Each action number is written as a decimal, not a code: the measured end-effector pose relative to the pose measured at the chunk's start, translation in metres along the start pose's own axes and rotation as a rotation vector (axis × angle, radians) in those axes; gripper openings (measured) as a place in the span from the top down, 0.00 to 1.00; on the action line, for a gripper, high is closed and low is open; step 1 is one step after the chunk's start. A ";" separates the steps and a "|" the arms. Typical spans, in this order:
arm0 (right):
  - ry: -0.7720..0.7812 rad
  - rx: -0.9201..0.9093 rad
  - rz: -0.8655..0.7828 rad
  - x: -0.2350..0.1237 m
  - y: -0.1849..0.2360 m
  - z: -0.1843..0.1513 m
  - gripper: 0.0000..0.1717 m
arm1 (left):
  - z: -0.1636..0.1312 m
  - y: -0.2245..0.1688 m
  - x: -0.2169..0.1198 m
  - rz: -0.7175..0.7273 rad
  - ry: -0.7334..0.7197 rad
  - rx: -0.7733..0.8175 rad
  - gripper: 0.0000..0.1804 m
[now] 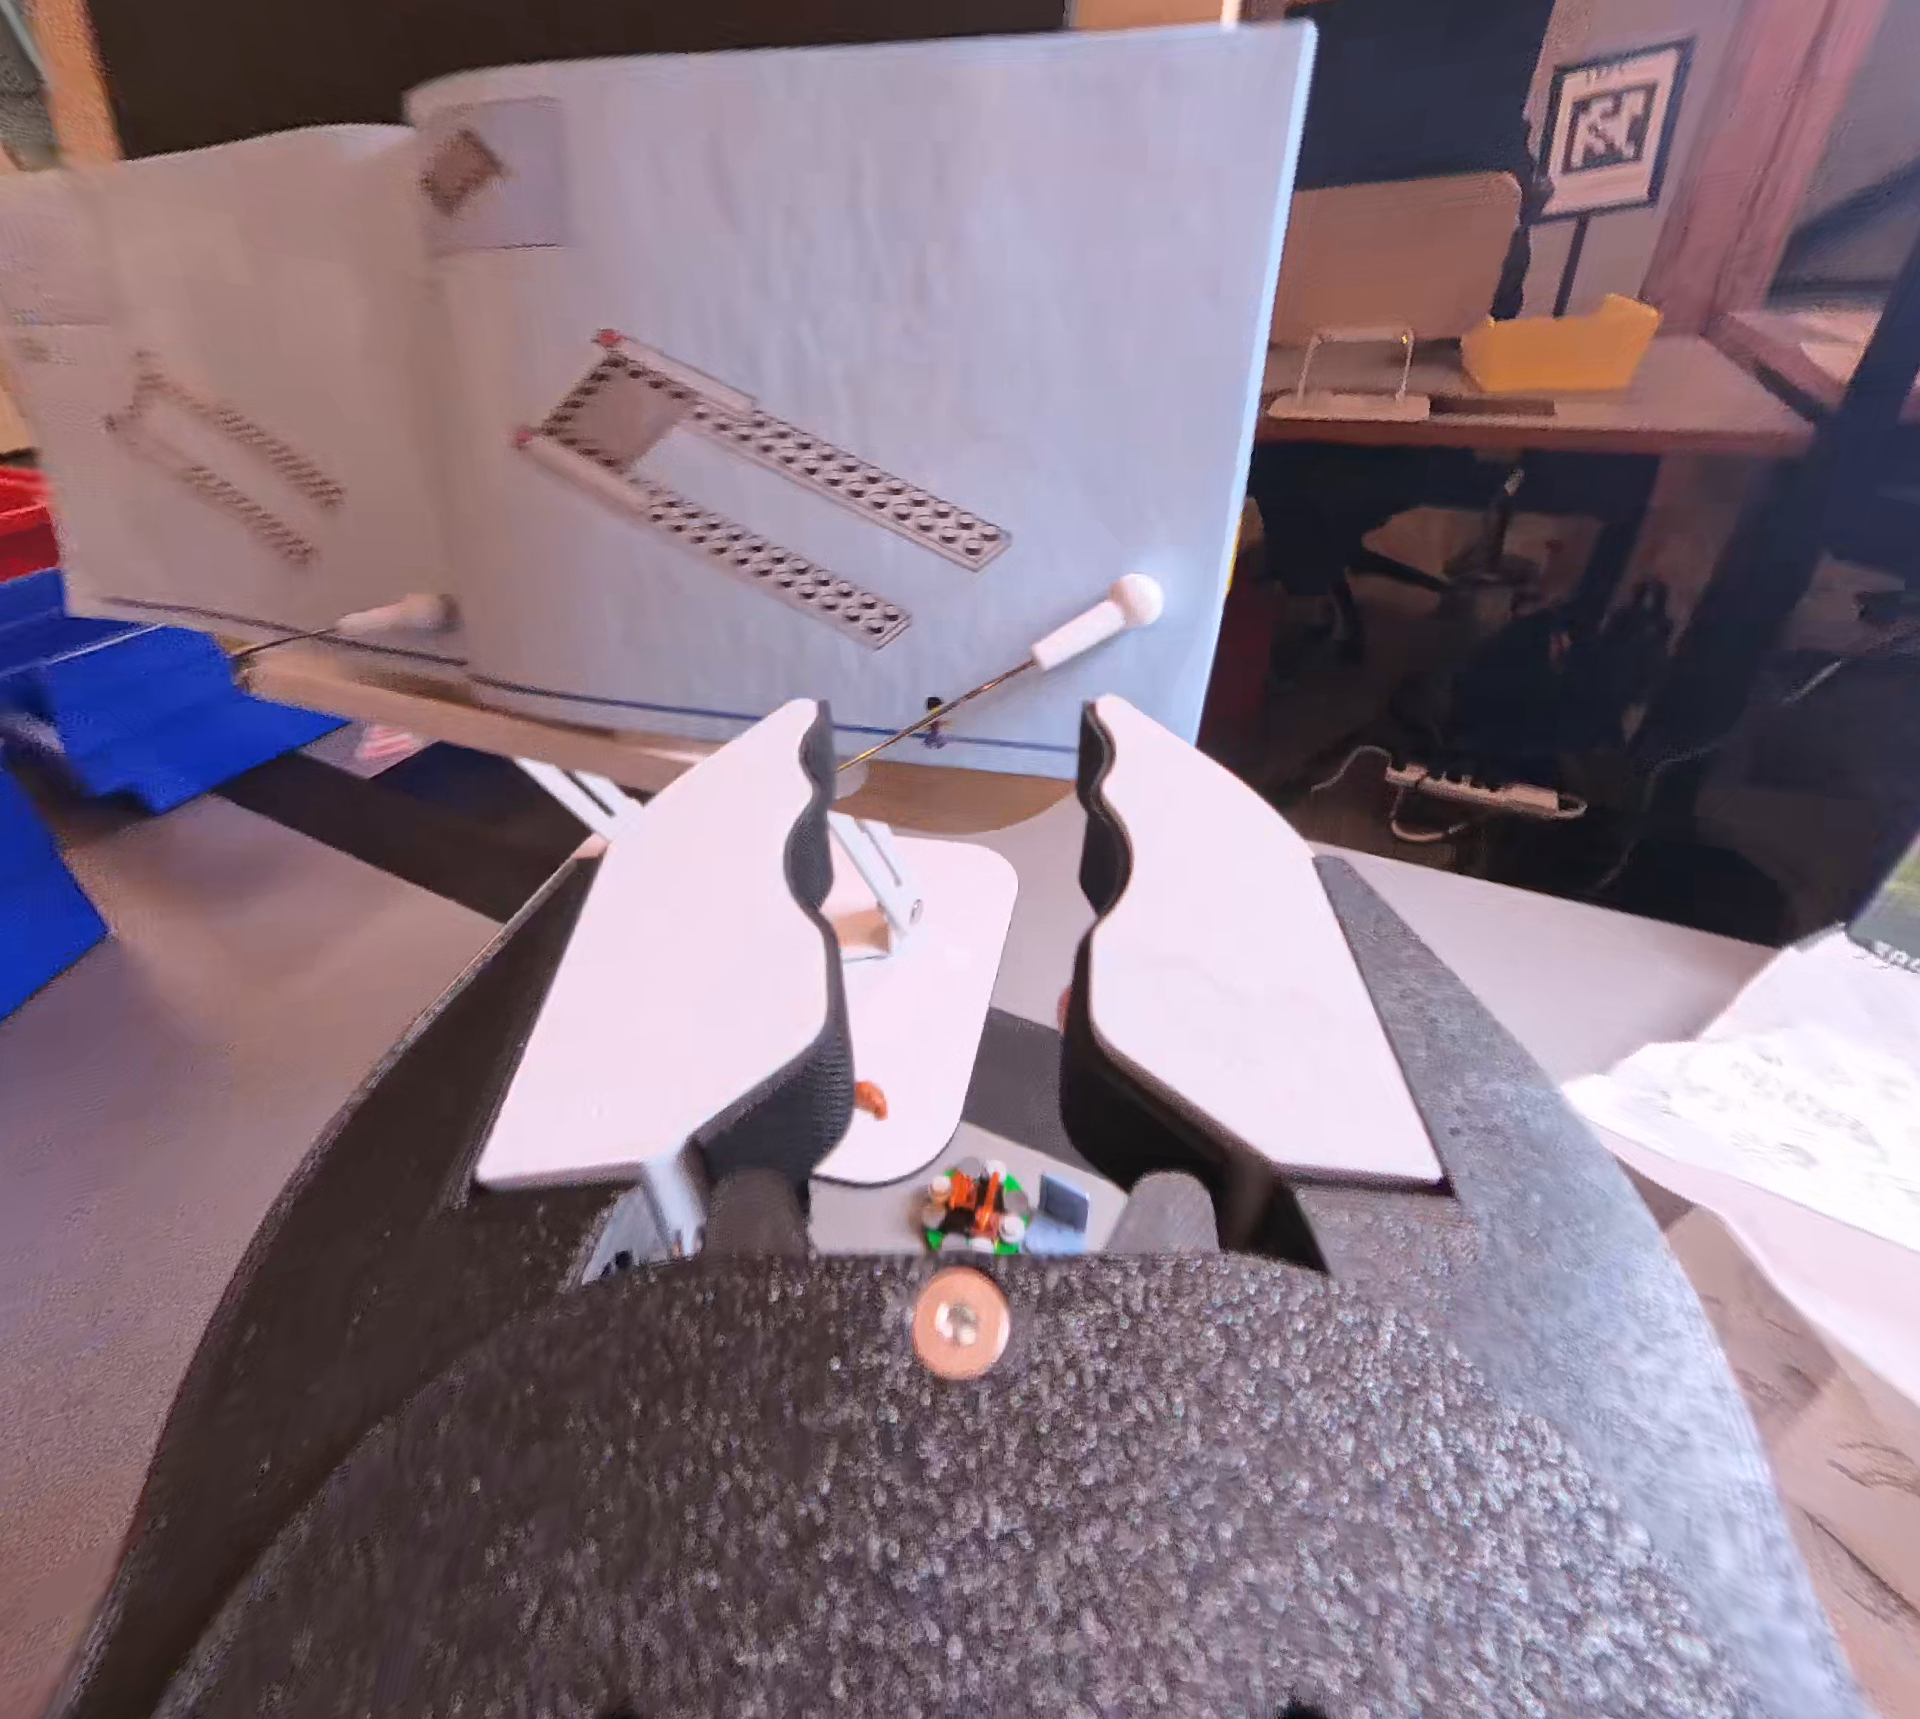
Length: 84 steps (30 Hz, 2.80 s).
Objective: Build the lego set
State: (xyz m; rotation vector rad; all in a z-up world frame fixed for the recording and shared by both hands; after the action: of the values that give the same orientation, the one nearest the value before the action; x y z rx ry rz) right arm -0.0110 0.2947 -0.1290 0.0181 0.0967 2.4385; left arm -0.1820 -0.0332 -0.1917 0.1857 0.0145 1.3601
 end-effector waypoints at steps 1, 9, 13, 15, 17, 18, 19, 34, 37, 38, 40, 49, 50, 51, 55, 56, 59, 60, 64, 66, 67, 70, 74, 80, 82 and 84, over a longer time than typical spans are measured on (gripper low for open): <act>0.009 0.025 0.005 0.008 -0.002 -0.001 0.83 | 0.001 0.000 -0.001 0.003 -0.001 0.010 1.00; 0.071 0.190 0.070 0.004 -0.016 -0.030 0.92 | 0.044 0.002 0.022 -0.020 0.020 0.145 1.00; 0.148 0.229 0.106 -0.009 -0.025 -0.044 0.81 | 0.080 0.020 0.057 -0.002 0.072 0.195 1.00; 0.081 0.150 0.064 -0.023 -0.021 -0.032 0.80 | 0.091 0.035 0.081 0.002 0.158 0.224 0.98; -0.030 0.008 0.027 -0.038 -0.006 -0.012 0.80 | 0.096 0.051 0.108 0.005 0.261 0.240 0.96; -0.079 -0.055 0.039 -0.043 0.006 0.000 0.81 | 0.096 0.060 0.123 0.007 0.321 0.249 0.95; -0.119 -0.114 0.061 -0.047 0.019 0.010 0.81 | 0.096 0.068 0.138 0.014 0.377 0.257 0.94; -0.221 -0.487 0.034 -0.016 0.120 0.075 0.83 | 0.051 0.111 0.225 0.135 0.552 0.512 0.97; -0.087 -0.574 0.081 0.002 0.131 0.055 0.87 | 0.050 0.116 0.221 0.149 0.475 0.384 0.97; -0.031 -0.636 0.045 0.010 0.134 0.048 0.85 | 0.051 0.118 0.221 0.153 0.451 0.327 0.97; -0.017 -0.836 -0.115 0.020 0.138 0.041 0.83 | 0.051 0.123 0.220 0.143 0.423 0.208 0.97; -0.510 -0.813 -0.274 -0.030 0.136 0.087 0.65 | 0.049 0.130 0.215 0.143 0.324 0.007 0.96; -0.514 -0.828 -0.233 -0.029 0.139 0.085 0.66 | 0.048 0.130 0.215 0.142 0.316 -0.012 0.96; -0.465 -0.844 -0.168 -0.022 0.142 0.078 0.72 | 0.048 0.130 0.214 0.143 0.307 -0.033 0.96; -0.113 -0.847 -0.010 0.028 0.143 0.034 0.77 | 0.046 0.131 0.213 0.143 0.277 -0.096 0.96; -0.017 -0.860 -0.015 0.043 0.139 0.022 0.77 | 0.046 0.131 0.213 0.144 0.271 -0.106 0.96; 0.068 -0.905 -0.079 0.063 0.125 0.010 0.83 | 0.049 0.134 0.207 0.151 0.228 -0.152 0.96; 0.075 -0.905 -0.088 0.063 0.121 0.012 0.83 | 0.051 0.136 0.203 0.154 0.205 -0.172 0.96; 0.104 -0.853 -0.138 0.062 0.098 0.021 0.83 | 0.051 0.148 0.185 0.211 0.102 -0.321 0.99; 0.118 -0.825 -0.134 0.063 0.086 0.021 0.83 | 0.043 0.157 0.169 0.252 0.034 -0.446 1.00; 0.117 -0.811 -0.122 0.062 0.082 0.021 0.82 | 0.035 0.162 0.161 0.268 0.020 -0.522 1.00; 0.105 -0.821 -0.110 0.062 0.082 0.020 0.83 | 0.003 0.172 0.142 0.330 0.008 -0.719 1.00; 0.101 -0.855 -0.131 0.061 0.086 0.017 0.85 | -0.019 0.167 0.136 0.250 0.025 -0.821 1.00; 0.097 -0.822 -0.117 0.061 0.083 0.017 0.84 | 0.039 0.139 0.163 0.309 0.135 -0.039 0.78; 0.101 -0.807 -0.114 0.061 0.083 0.017 0.84 | 0.047 0.141 0.178 0.326 0.197 0.102 0.79; 0.103 -0.795 -0.112 0.061 0.082 0.017 0.84 | 0.042 0.143 0.192 0.294 0.326 0.234 0.90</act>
State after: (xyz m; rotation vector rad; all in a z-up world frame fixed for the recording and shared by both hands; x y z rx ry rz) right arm -0.1098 0.2724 -0.1065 -0.4501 -0.7988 2.2053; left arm -0.2751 0.1764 -0.1112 0.1647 0.4360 1.6696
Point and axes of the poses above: each gripper's, where its closed fingertips meet, x out along the fingers, z out of its top, y = z × x across the jaws, the point moved 10 cm from there along -x, back along the fingers
